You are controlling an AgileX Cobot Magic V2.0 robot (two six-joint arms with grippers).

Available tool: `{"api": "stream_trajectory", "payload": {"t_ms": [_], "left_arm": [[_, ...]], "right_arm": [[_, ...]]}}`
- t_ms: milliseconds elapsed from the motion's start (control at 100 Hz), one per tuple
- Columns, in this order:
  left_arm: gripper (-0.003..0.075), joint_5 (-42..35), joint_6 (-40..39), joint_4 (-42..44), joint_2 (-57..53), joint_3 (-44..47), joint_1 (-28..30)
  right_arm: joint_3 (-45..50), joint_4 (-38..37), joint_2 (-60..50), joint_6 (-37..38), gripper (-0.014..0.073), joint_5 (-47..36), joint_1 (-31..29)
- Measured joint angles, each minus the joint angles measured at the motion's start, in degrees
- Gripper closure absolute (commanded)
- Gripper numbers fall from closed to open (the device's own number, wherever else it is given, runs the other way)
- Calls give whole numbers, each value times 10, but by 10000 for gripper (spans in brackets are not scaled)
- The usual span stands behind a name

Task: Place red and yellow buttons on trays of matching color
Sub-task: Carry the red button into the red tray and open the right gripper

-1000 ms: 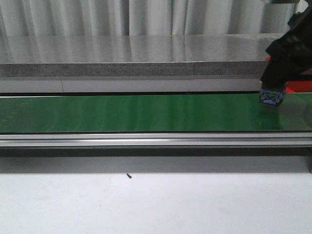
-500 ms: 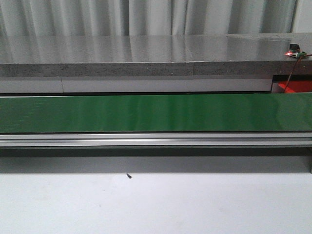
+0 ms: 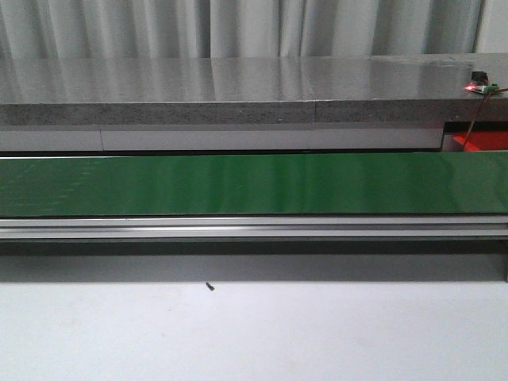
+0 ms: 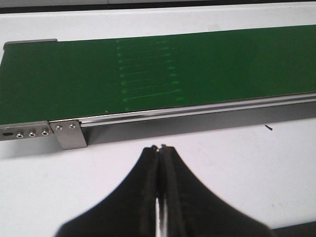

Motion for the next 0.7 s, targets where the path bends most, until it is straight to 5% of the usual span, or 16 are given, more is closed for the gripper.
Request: {"api": "stream_trajectory", "payload": {"t_ms": [700], "left_arm": [[740,0,0,0,0,0,0]], "right_arm": [[-101,40,170,0,515,18,-6]]}}
